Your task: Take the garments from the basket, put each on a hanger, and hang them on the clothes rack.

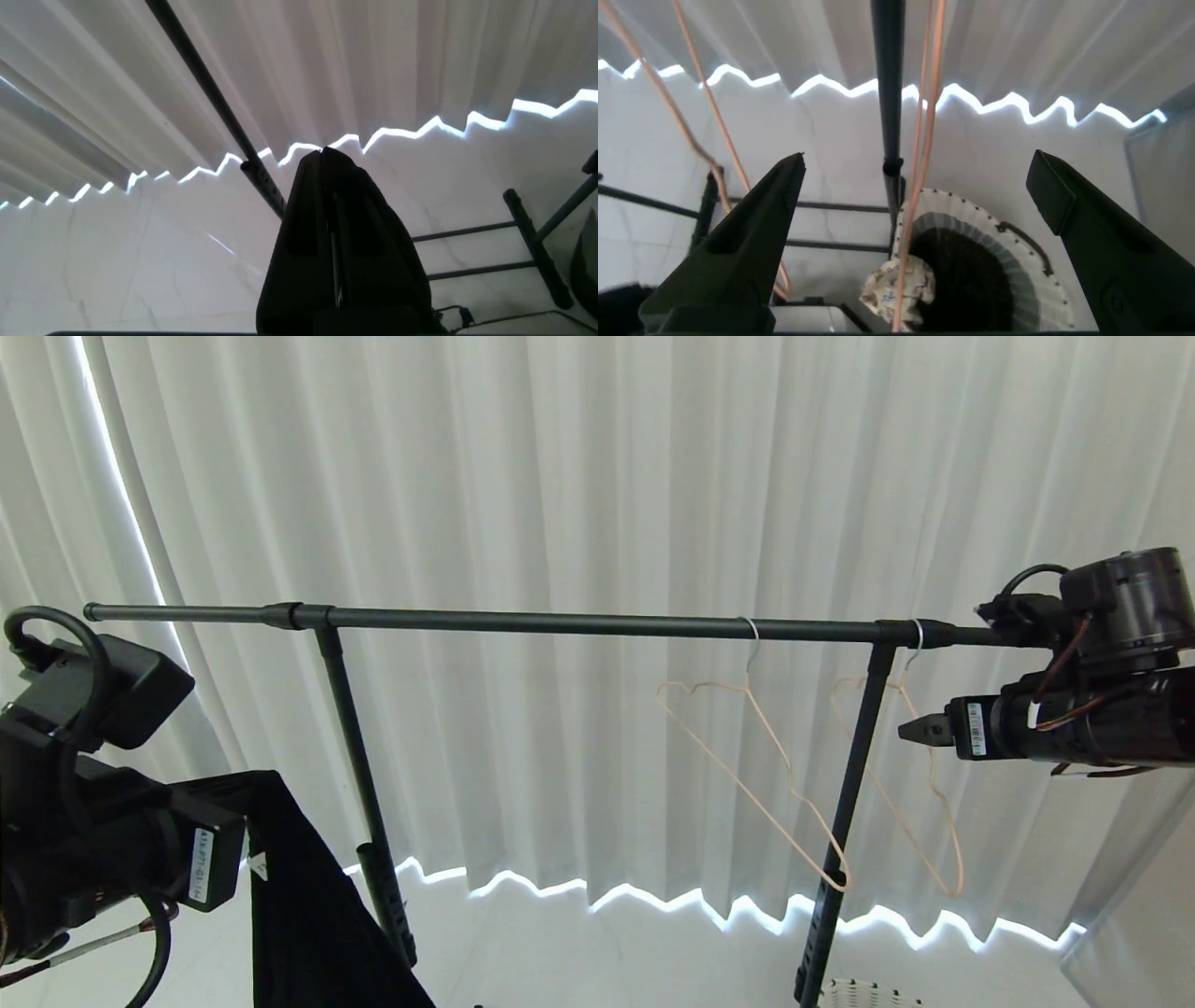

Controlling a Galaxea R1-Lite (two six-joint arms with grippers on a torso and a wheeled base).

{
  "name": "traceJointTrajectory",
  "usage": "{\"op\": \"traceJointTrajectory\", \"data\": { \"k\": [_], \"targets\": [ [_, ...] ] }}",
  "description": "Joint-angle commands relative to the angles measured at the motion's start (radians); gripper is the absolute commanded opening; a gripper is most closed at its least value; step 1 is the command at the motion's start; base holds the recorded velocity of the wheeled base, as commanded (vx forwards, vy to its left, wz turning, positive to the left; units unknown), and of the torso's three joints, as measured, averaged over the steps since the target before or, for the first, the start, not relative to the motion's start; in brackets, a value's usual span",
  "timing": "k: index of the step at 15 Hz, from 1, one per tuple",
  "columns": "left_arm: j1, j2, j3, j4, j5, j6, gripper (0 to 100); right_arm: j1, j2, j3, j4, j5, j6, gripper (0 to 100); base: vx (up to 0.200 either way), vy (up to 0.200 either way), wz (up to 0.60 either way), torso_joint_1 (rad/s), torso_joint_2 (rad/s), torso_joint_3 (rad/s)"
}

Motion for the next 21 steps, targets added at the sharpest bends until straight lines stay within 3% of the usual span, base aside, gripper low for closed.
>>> {"op": "traceJointTrajectory", "data": {
  "k": [1, 7, 16, 17, 21],
  "targets": [
    [-0.001, 0.005, -0.003, -0.001, 0.001, 0.001, 0, -0.011, 0.087, -0.003, -0.010, -0.002, 0.029, 100, 0.000, 0.000, 0.00, 0.000, 0.00, 0.000],
    [-0.001, 0.025, -0.009, -0.001, 0.001, 0.002, 0, -0.026, 0.215, -0.004, -0.092, -0.040, 0.103, 100, 0.000, 0.000, 0.00, 0.000, 0.00, 0.000],
    [-0.002, 0.034, -0.009, -0.001, 0.003, 0.004, 0, -0.028, 0.257, -0.006, -0.137, -0.034, 0.109, 100, 0.000, 0.000, 0.00, 0.000, 0.00, 0.000],
    [-0.002, 0.034, -0.009, -0.001, 0.003, 0.012, 0, -0.028, 0.257, -0.006, -0.137, -0.035, 0.108, 0, 0.000, 0.000, 0.00, 0.000, 0.00, 0.000],
    [-0.002, 0.034, -0.006, -0.001, 0.003, 0.016, 0, -0.028, 0.257, -0.003, -0.135, -0.035, 0.112, 0, 0.000, 0.000, 0.00, 0.000, 0.00, 0.000]
  ]
}}
